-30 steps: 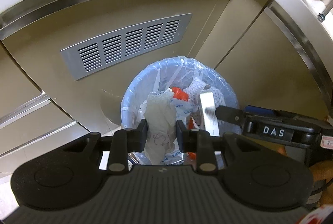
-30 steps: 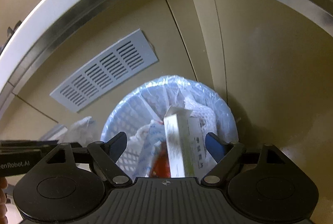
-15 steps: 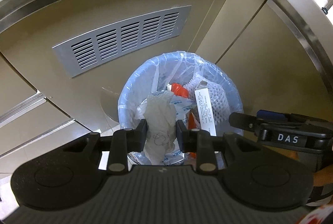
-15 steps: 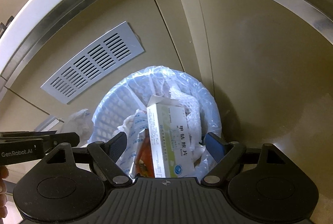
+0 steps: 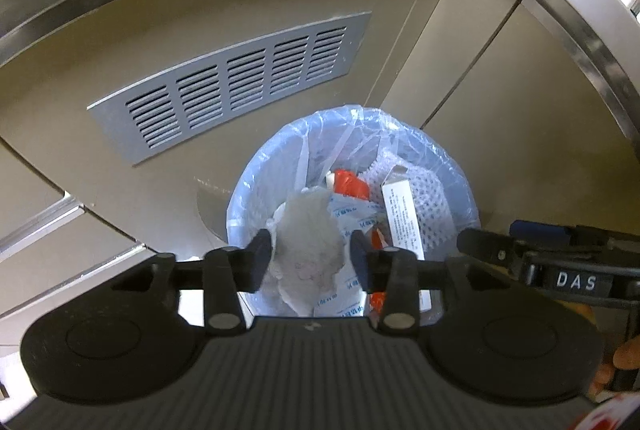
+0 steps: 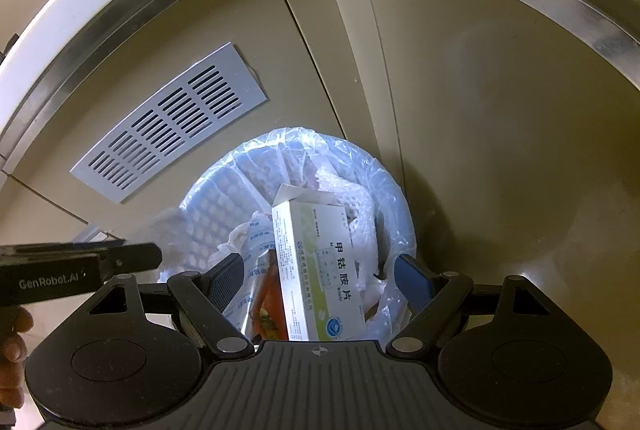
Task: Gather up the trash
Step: 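Open the right tool to drop the medicine box while the left tool releases the wrapper, then raise both tools back toward the counter trash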
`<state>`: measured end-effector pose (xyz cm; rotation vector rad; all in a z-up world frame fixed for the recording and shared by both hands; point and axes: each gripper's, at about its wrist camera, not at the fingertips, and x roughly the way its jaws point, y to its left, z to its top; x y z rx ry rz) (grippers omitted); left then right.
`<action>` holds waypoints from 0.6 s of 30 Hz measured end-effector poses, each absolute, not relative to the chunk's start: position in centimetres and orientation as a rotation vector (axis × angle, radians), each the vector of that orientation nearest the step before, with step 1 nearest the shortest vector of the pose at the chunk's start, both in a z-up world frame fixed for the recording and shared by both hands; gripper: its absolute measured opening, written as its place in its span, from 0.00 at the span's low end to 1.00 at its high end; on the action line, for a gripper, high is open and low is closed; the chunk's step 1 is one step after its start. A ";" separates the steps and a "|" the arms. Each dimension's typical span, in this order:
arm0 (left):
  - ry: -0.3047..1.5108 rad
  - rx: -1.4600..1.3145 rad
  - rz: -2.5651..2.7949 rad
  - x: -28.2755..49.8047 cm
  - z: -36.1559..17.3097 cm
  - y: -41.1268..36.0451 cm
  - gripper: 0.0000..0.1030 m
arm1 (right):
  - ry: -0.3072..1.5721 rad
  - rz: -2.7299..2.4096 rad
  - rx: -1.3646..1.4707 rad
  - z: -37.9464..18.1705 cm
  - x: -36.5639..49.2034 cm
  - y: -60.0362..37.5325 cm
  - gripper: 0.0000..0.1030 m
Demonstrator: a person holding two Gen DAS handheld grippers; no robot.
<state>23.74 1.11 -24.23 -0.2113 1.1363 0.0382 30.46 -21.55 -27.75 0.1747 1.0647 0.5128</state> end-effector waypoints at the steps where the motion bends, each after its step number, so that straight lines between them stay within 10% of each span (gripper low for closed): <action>1: 1.131 -0.205 0.042 23.8 -24.2 1.1 0.44 | 1.065 0.513 0.174 -27.7 30.5 -21.6 0.80; 18: 1.160 -0.228 0.059 22.3 -23.5 1.0 0.45 | 1.067 0.545 0.155 -26.6 29.7 -21.4 0.80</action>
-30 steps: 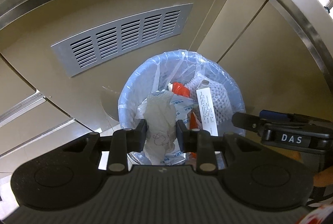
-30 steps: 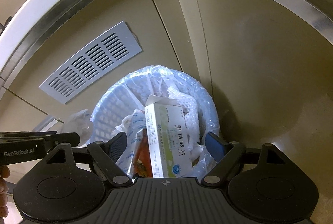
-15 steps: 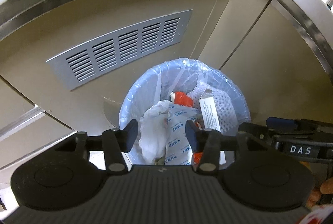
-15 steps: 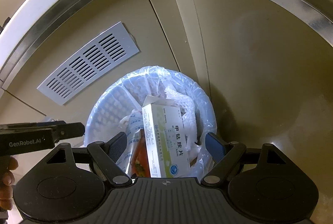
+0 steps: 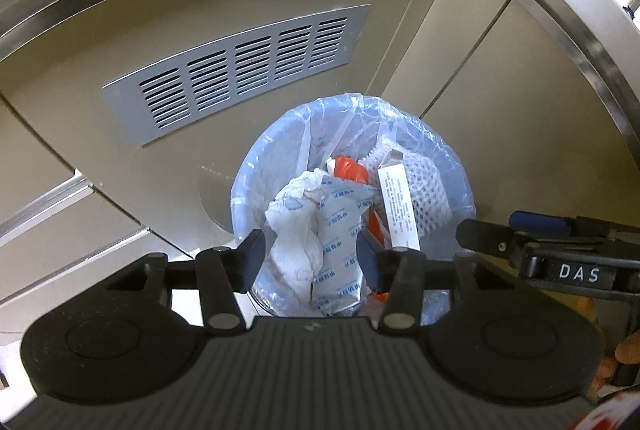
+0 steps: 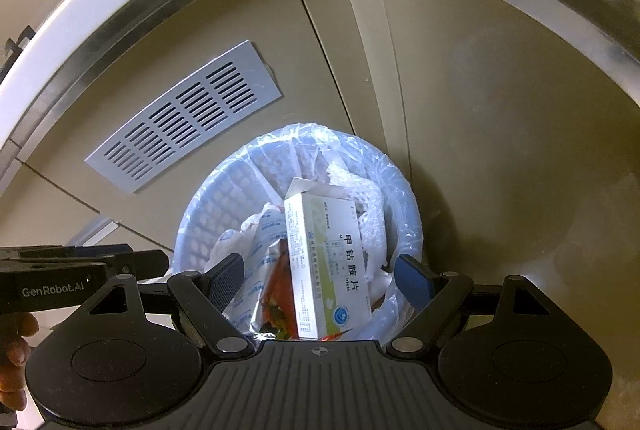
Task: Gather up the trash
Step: 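Raise both tools back toward the counter trash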
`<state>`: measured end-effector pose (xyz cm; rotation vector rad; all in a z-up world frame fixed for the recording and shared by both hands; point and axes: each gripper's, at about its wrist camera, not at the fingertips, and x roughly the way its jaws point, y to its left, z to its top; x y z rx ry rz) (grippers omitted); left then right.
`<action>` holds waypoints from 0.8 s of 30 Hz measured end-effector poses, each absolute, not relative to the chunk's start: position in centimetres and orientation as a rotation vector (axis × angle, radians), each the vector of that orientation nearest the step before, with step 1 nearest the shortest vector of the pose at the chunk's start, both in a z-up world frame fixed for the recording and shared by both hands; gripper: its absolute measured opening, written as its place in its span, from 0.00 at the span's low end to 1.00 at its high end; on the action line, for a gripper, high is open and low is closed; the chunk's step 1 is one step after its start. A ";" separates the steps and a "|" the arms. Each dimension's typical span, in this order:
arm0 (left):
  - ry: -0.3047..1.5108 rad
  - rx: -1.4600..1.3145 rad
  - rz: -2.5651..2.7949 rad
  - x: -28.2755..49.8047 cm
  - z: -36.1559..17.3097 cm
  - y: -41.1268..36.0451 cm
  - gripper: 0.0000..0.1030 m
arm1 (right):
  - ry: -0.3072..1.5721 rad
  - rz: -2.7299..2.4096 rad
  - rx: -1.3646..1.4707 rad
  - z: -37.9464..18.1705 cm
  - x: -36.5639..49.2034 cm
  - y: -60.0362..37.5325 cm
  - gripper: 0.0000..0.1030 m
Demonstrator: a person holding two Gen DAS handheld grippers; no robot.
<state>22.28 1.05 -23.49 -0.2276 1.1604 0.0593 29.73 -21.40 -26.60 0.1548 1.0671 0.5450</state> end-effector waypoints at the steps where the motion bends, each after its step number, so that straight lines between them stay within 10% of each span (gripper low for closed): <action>1: 1.161 -0.230 0.064 22.1 -23.4 1.1 0.45 | 1.067 0.548 0.154 -26.4 29.6 -21.4 0.80; 24: 1.003 -0.265 0.160 18.0 -13.3 0.7 0.45 | 0.921 0.731 0.192 -16.8 27.3 -23.3 0.80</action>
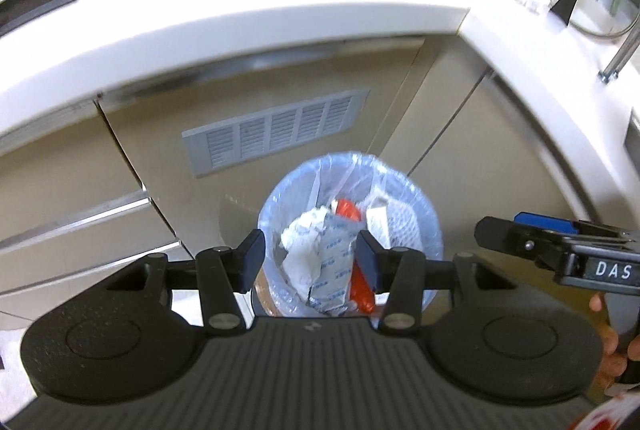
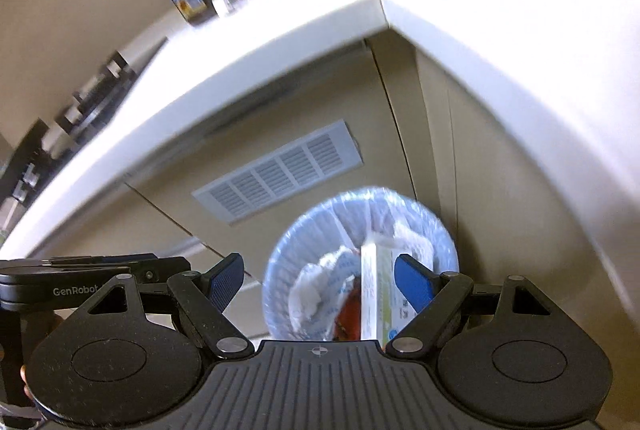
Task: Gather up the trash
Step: 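Raise both tools back toward the counter trash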
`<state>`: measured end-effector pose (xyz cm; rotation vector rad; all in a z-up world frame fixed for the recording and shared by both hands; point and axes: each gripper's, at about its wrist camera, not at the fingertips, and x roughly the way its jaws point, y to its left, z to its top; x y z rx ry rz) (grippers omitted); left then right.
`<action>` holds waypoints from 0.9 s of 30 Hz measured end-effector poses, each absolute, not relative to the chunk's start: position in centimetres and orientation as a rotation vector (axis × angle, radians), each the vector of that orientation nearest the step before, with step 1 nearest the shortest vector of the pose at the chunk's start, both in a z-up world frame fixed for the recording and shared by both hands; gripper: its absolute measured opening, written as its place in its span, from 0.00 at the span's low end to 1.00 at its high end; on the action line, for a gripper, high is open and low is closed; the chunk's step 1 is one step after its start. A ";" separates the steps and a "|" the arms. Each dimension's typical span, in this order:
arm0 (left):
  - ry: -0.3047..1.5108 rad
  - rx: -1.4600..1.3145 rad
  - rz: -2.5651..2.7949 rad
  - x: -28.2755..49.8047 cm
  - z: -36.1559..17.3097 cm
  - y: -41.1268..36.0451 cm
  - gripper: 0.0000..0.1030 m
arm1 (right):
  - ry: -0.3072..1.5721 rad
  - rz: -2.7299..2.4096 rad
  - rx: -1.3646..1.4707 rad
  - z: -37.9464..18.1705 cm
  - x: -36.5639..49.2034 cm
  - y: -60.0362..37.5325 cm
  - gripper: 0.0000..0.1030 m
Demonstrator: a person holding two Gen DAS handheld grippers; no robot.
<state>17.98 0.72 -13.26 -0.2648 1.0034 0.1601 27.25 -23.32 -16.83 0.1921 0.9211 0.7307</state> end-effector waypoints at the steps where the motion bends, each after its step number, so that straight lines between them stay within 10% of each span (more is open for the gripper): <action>1: 0.991 -0.263 0.163 17.9 -12.6 0.6 0.45 | 0.910 0.733 0.199 -16.2 27.2 -23.7 0.80; 27: 0.715 -0.206 0.188 25.9 -2.7 7.4 0.45 | 0.577 0.426 0.247 -5.8 37.1 -33.5 0.80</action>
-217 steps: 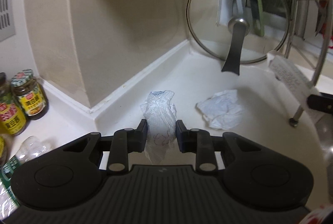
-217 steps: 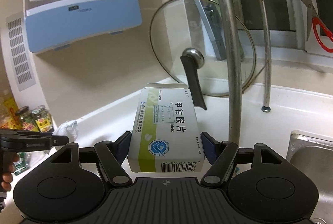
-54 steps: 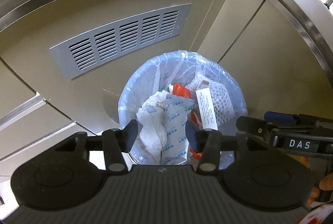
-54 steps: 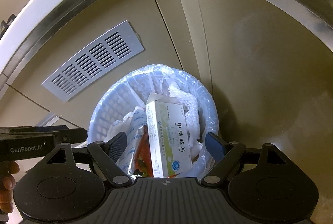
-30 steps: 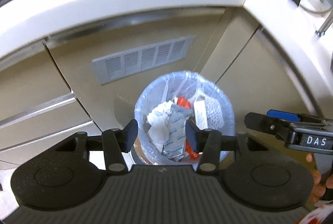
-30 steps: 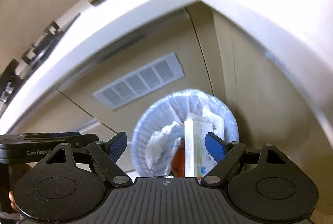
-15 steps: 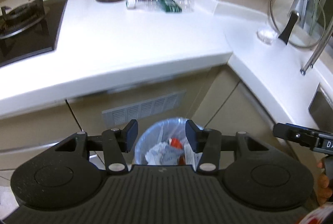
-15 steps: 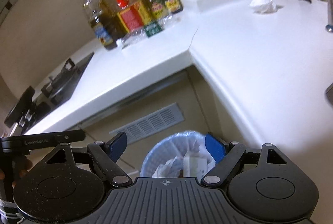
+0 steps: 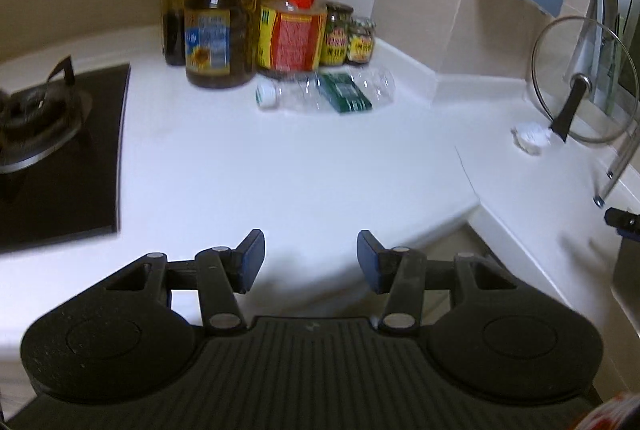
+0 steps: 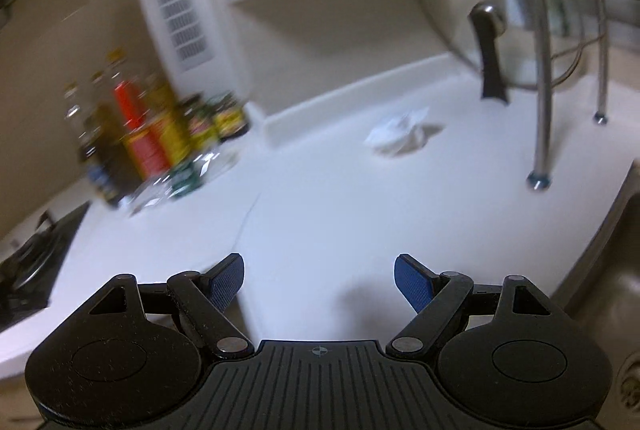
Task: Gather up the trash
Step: 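Raise both tools back toward the counter trash, then grasp the crumpled tissue with the right tool while the left tool grasps the water bottle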
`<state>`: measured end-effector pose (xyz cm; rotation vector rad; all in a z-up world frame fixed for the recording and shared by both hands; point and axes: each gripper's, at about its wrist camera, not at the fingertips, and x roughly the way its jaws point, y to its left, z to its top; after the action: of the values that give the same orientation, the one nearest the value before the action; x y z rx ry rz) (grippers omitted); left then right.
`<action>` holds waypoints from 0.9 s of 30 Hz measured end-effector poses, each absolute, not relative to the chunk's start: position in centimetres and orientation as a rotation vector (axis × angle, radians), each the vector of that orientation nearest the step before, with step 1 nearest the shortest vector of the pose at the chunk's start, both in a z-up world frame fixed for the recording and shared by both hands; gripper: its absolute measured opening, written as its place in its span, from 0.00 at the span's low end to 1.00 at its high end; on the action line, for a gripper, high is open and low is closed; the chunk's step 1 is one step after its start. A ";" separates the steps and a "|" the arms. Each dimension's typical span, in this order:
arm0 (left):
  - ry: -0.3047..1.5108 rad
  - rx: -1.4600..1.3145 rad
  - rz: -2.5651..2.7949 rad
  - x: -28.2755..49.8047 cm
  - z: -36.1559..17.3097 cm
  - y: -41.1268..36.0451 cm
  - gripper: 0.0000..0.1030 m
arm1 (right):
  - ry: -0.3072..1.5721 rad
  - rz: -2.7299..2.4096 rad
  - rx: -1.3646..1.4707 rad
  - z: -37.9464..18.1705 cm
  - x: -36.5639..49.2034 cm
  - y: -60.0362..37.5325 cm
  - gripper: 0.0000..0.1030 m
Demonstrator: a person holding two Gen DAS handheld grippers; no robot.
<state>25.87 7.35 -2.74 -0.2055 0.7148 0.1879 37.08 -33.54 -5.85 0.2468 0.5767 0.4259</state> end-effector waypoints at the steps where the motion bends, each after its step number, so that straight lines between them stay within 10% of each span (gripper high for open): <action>1: 0.711 -0.199 0.185 26.5 -2.6 7.8 0.46 | 0.567 0.407 0.243 -5.7 37.9 -33.7 0.80; 27: 0.721 -0.126 0.205 38.6 -4.1 14.8 0.49 | 0.569 0.247 0.238 -6.9 57.8 -32.5 0.80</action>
<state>38.56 14.77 -4.12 -0.1258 0.7207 0.2052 57.77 -32.51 -6.87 0.2377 0.5692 0.2475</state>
